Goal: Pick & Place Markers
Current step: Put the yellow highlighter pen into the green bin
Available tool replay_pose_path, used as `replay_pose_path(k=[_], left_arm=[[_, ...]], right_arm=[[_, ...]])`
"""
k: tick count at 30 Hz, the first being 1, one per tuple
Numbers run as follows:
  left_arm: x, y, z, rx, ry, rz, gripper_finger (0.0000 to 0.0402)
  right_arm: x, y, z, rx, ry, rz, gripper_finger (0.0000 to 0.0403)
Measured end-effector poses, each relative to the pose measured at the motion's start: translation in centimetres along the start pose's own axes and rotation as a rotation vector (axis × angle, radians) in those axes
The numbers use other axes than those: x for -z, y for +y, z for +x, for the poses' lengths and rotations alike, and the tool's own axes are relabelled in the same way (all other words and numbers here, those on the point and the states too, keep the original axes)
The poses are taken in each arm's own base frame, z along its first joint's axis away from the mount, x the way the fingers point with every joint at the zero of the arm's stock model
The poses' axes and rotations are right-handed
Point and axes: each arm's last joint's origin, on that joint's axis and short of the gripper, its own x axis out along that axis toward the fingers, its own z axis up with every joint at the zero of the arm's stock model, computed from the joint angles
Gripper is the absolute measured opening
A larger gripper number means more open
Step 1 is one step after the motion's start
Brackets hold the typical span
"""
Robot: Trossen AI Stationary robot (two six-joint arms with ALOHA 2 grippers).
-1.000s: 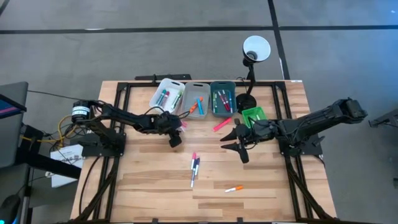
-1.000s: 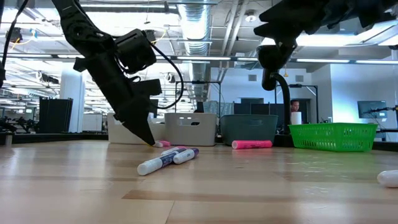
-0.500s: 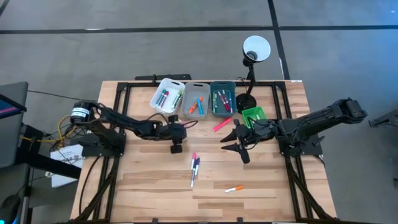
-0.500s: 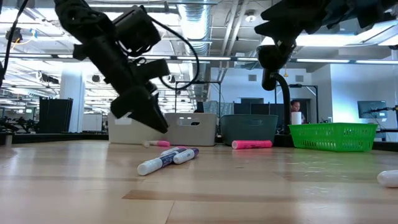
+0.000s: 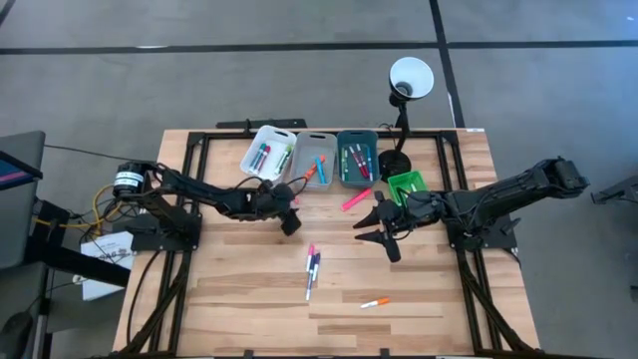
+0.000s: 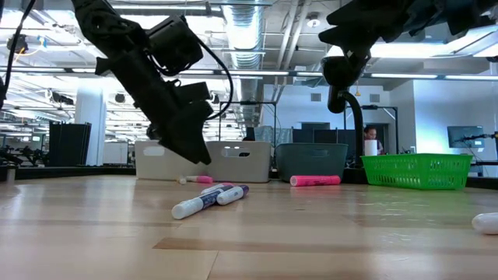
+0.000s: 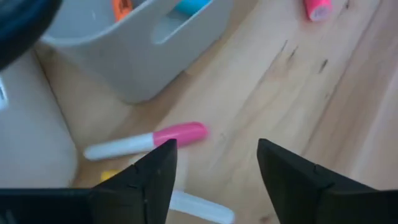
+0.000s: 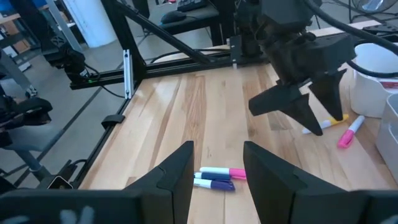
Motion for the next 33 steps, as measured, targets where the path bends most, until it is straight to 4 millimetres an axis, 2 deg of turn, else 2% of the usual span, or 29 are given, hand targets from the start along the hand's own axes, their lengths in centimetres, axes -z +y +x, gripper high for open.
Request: replay_pose_path(k=[3, 8, 11, 18, 28, 33], left_arm=[[0.1, -0.2, -0.1, -0.011, -0.010, -0.101, 0.0202], [0.2, -0.5, -0.4, -0.071, -0.043, -0.103, 0.0181], [0.4, -0.4, -0.3, -0.084, -0.040, -0.161, 0.0180], [2.5, 0.5, -0.1, -0.159, -0.015, -0.219, 0.0184], [2.6, 0.7, 0.1, -0.182, -0.021, -0.229, 0.0181], [3.4, 0.8, 0.6, -0.199, 0.006, -0.242, 0.0175]], right_arm=[[0.0, 0.0, 0.0, 0.000, 0.000, 0.000, 0.0129], [0.1, 0.0, 0.0, 0.002, 0.012, 0.000, 0.0129], [0.3, -0.1, 0.0, 0.006, 0.034, 0.001, 0.0129], [0.6, 0.1, 0.0, 0.004, 0.063, -0.001, 0.0129], [0.7, 0.6, 0.0, -0.015, 0.064, -0.007, 0.0129], [0.7, 0.6, 0.0, -0.015, 0.063, -0.007, 0.0129]])
